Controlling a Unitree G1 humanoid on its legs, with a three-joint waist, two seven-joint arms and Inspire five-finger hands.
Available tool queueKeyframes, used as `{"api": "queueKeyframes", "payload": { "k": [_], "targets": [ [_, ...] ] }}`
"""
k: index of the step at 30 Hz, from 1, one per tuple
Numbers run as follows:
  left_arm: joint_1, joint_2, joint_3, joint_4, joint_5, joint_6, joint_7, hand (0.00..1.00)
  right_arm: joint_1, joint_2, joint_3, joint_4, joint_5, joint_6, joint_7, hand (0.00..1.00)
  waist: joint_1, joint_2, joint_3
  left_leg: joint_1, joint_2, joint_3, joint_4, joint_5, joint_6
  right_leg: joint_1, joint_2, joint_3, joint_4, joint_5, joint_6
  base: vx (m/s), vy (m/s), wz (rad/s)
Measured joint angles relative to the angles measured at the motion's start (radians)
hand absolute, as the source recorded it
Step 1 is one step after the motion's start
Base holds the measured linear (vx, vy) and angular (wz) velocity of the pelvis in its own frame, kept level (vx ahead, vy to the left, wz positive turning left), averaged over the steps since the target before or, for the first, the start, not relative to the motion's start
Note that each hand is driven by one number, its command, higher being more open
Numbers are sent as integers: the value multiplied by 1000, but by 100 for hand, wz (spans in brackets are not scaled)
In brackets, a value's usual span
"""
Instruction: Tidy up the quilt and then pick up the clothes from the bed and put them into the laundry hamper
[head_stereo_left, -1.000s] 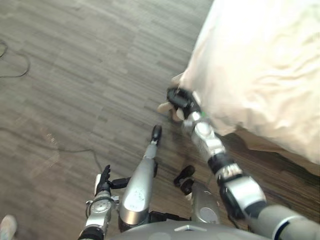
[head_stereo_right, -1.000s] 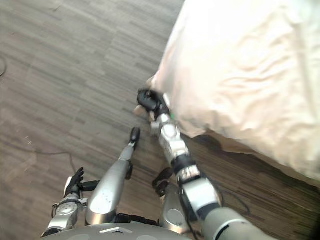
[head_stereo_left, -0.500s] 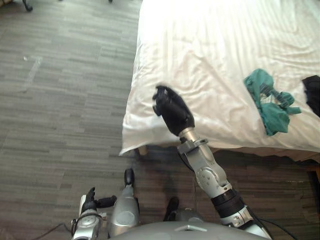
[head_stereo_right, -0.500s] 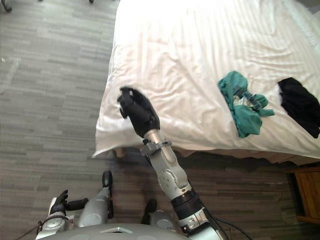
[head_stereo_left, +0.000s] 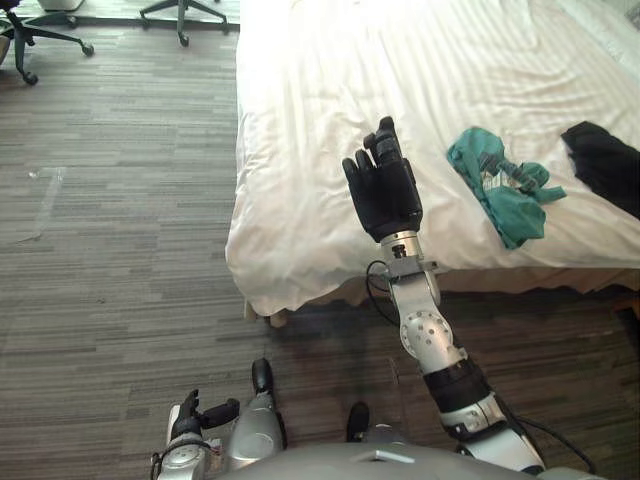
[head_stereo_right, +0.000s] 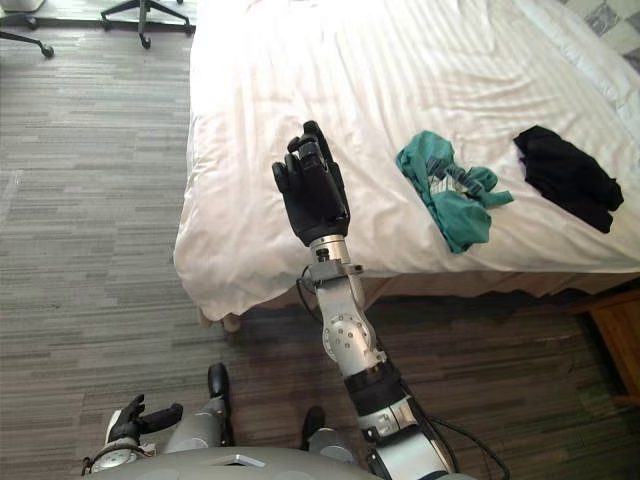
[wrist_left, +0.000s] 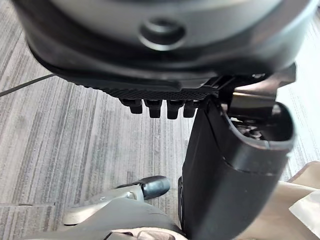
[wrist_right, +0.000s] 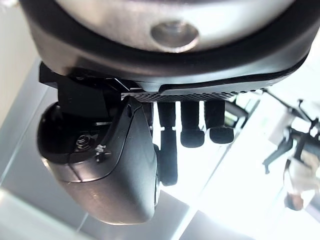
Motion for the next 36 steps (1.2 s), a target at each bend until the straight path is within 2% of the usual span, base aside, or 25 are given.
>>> {"api": "queueKeyframes", "payload": {
  "k": [4,6,8,12,14,18,20,21,23,24,26,28,29,32,34,35,36],
  "targets": [
    [-57,-12,-15,-1,20,-3,-9,100,-133,-32,-159,263,-91,10,-100,0,8,46,53,-79,0,-22,0,16,-7,-74,3,-9,6,21,2,-83,25,9],
    [-72,-15,-17,-4,19,-15,-12,100,-221,-40,-332,468,-148,15,-168,0,10,66,98,-89,-9,-22,0,19,-6,-83,-5,-9,2,25,7,-18,53,4],
    [-90,-23,-19,-4,18,-18,-16,100,-240,-71,-422,537,-151,14,-183,0,8,80,123,-97,-18,-25,0,15,-1,-84,-14,-14,-5,25,9,29,41,7],
    [-116,-24,-36,-3,14,-20,-19,100,-255,-76,-475,554,-189,19,-172,0,-12,85,126,-112,-38,-23,1,9,11,-89,-29,-16,-27,32,19,81,48,6],
    [-142,-34,-40,-2,13,-23,-23,100,-248,-53,-540,543,-191,23,-163,0,-25,85,126,-112,-51,-25,1,5,18,-79,-37,-25,-32,33,23,73,57,19],
    [-177,-68,-15,-3,11,-19,-29,100,-216,33,-712,481,-192,32,-163,0,-26,81,123,-97,-78,-11,1,-9,38,-54,-58,-25,-50,38,31,58,80,6],
    [-174,-91,43,-2,11,-8,-30,100,-167,85,-818,471,-220,40,-170,0,-26,72,118,-63,-93,9,1,-24,51,-20,-74,-21,-64,40,33,104,102,-18],
    [-169,-98,95,-2,11,10,-33,100,-77,130,-942,491,-230,50,-230,0,-26,59,102,-32,-101,40,0,-42,56,-4,-87,3,-63,41,34,148,67,-46],
    [-166,-98,139,-2,11,15,-37,100,42,129,-1068,576,-230,77,-307,0,-30,51,90,-1,-103,78,0,-61,54,11,-94,37,-65,44,38,141,34,-64],
    [-163,-98,162,-3,11,15,-40,100,112,117,-1130,627,-232,88,-334,0,-43,53,86,17,-102,103,0,-69,52,14,-97,60,-64,45,39,118,-7,-72],
    [-167,-92,189,-3,11,21,-47,100,236,108,-1162,639,-262,99,-349,0,-71,57,77,54,-96,143,0,-79,45,21,-97,96,-65,45,39,131,-35,-78],
    [-145,-76,201,-2,12,28,-57,100,381,71,-1188,674,-311,105,-349,0,-102,62,36,114,-81,204,0,-103,28,36,-85,151,-66,44,40,133,-68,-98],
    [-146,-72,200,-2,12,28,-59,100,408,58,-1194,689,-317,106,-350,100,-110,65,23,126,-76,215,0,-106,24,38,-81,161,-66,44,40,104,-81,-89],
    [-181,-53,198,-3,12,15,-73,100,488,16,-1193,763,-377,123,-351,100,-138,75,-15,182,-49,274,0,-119,2,49,-52,208,-75,41,35,44,-78,-64],
    [-180,-46,189,-3,12,10,-75,100,490,16,-1167,788,-386,127,-349,100,-143,75,-19,215,-37,314,0,-125,-9,52,-38,252,-74,40,33,-5,-84,-76],
    [-174,-47,178,-2,11,9,-75,100,487,21,-1129,798,-412,143,-349,100,-140,77,-20,241,-31,317,6,-127,-13,51,-29,289,-69,41,33,9,-107,-111],
    [-160,-51,174,-2,11,9,-75,100,488,25,-1069,799,-427,155,-347,100,-136,76,-23,247,-23,240,38,-148,-14,42,-21,336,-60,44,33,28,-105,-100]
  ]
}}
